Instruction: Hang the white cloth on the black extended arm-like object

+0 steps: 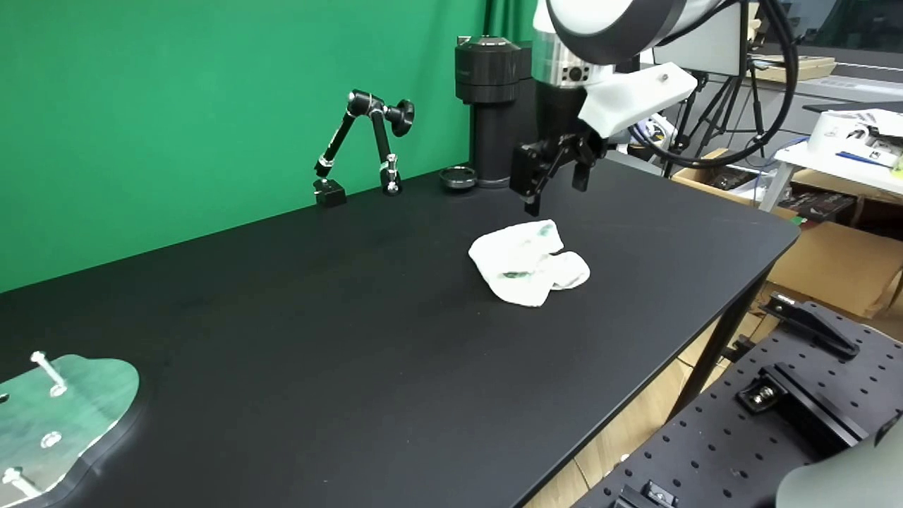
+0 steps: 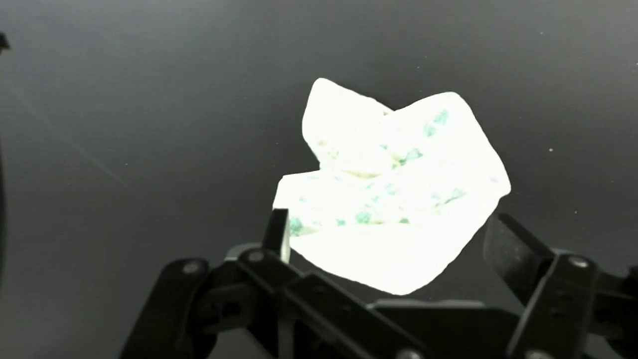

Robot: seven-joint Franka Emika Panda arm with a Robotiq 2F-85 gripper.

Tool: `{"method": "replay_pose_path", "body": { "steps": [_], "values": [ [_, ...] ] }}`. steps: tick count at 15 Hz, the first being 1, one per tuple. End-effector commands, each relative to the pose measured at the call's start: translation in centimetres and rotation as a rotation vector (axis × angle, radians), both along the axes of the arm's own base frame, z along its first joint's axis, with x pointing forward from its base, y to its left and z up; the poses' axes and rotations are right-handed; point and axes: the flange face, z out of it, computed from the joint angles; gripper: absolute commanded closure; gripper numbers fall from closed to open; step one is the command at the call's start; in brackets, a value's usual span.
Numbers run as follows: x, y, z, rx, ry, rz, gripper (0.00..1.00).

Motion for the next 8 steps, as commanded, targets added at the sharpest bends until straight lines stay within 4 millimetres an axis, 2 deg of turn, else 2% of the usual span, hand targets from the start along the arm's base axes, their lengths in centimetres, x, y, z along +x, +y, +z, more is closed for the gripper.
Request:
{"method": "replay_pose_path", "body": {
  "steps": [1,4,8],
  "values": [
    [0.3,0.3,-0.5,0.004,0.011,0.007,0.00],
    [0.7,0.4,-1.0,0.001,0.010,0.005,0.00],
    [1.2,0.7,-3.6,0.012,0.072,0.038,0.00]
  ]
}}
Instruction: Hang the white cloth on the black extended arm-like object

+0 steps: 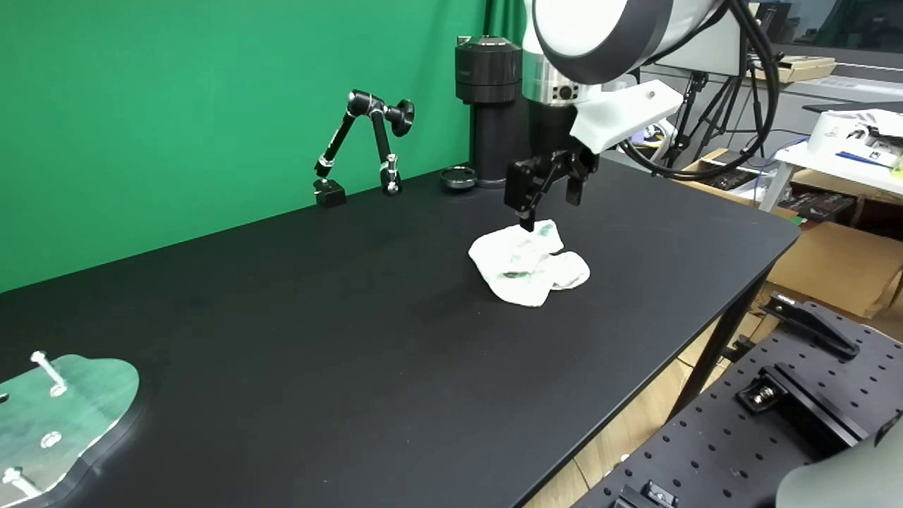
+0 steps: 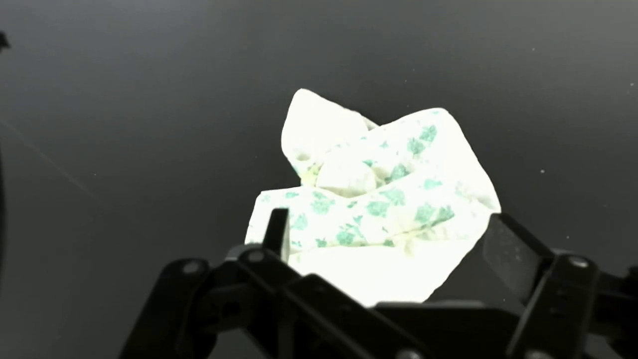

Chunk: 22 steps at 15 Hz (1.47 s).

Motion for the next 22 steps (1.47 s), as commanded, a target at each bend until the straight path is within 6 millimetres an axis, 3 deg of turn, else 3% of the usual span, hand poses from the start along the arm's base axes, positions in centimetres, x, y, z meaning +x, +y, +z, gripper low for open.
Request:
{"method": "replay_pose_path", "body": {
  "steps": [1,10,16,17,18,22],
  "values": [
    [0.9,0.1,-2.2,0.003,0.040,0.016,0.00],
    [3.8,-1.6,-4.9,-0.007,-0.016,-0.038,0.00],
    [5.5,-1.0,-6.9,0.041,0.003,-0.111,0.00],
    [5.8,-0.9,-7.2,0.048,0.003,-0.122,0.07],
    [6.1,-0.7,-7.3,0.053,0.002,-0.130,0.26],
    [6.8,-0.3,-7.4,0.067,-0.018,-0.153,0.55]
  ]
}}
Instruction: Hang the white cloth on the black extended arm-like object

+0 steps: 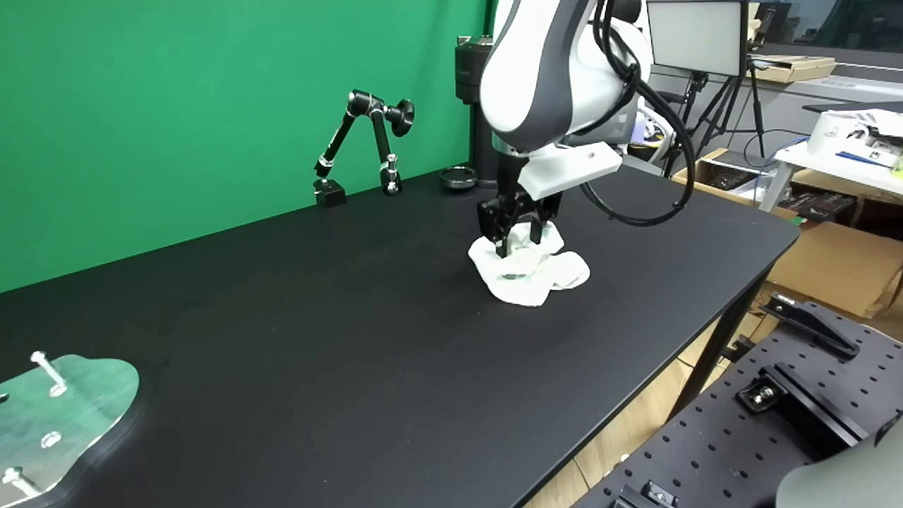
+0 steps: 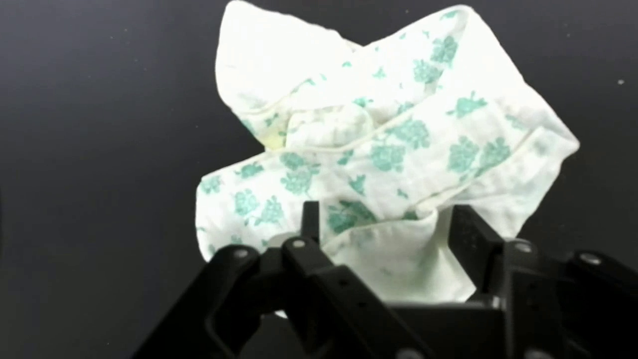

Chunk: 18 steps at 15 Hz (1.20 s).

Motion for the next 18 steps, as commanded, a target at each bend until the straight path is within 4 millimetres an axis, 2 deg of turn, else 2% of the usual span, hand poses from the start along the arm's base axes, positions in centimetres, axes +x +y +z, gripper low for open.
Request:
{"method": "replay_pose_path", "body": {
  "steps": [1,6,8,10,12,15,18],
  "values": [
    [1.1,0.2,0.3,0.009,-0.027,-0.026,0.61],
    [1.2,0.5,1.8,0.008,-0.064,-0.026,0.95],
    [1.3,0.4,2.8,0.002,-0.080,-0.032,1.00],
    [1.6,0.2,4.7,-0.002,-0.103,-0.056,1.00],
    [1.8,0.3,7.3,0.002,-0.119,-0.068,1.00],
    [2.2,1.1,12.1,-0.010,-0.113,-0.040,1.00],
    [3.7,3.1,17.9,-0.037,-0.091,-0.005,1.00]
  ]
}}
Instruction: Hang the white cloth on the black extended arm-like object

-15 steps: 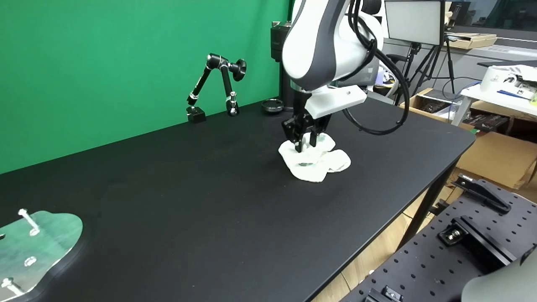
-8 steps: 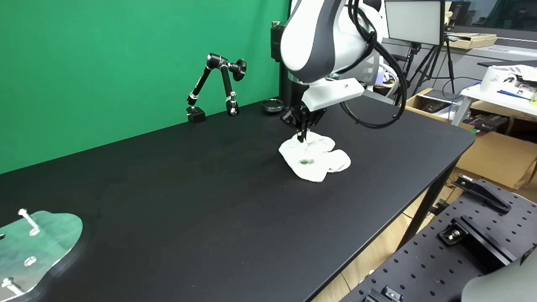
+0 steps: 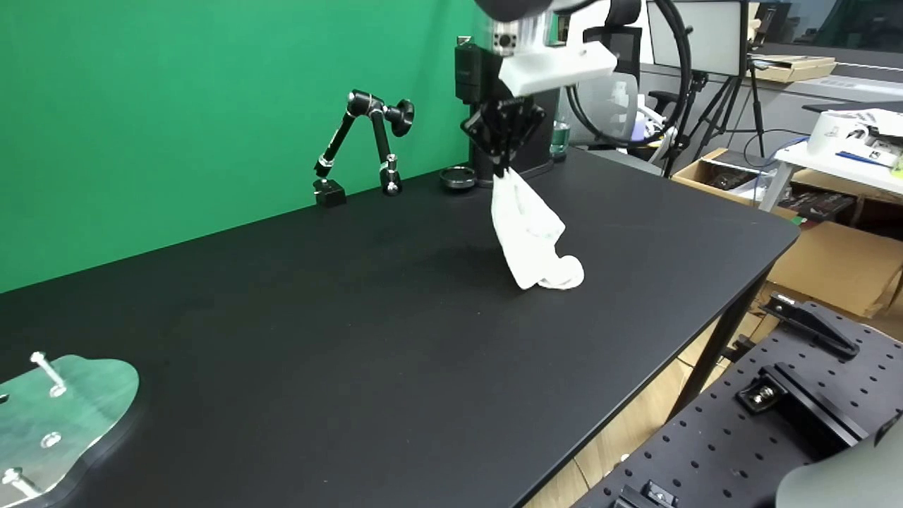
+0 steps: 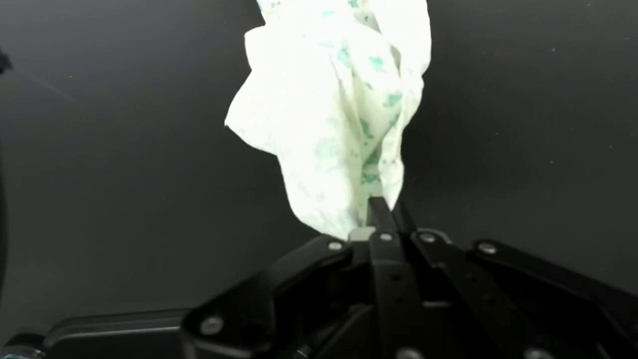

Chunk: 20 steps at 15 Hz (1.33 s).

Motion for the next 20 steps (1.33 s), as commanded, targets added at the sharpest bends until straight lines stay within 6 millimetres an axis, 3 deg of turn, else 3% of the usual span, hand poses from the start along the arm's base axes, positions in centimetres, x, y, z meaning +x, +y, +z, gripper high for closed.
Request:
{"method": "replay_pose_path", "body": {
  "steps": [1,7,11,15,20],
  "values": [
    [1.9,2.6,7.2,-0.039,0.003,0.008,1.00],
    [7.3,9.0,17.4,-0.050,-0.001,0.008,1.00],
    [10.0,13.3,21.4,-0.065,0.025,0.013,1.00],
    [12.5,16.4,21.7,-0.075,0.060,0.021,1.00],
    [15.3,21.1,19.1,-0.068,0.124,0.024,1.00]
  ]
}}
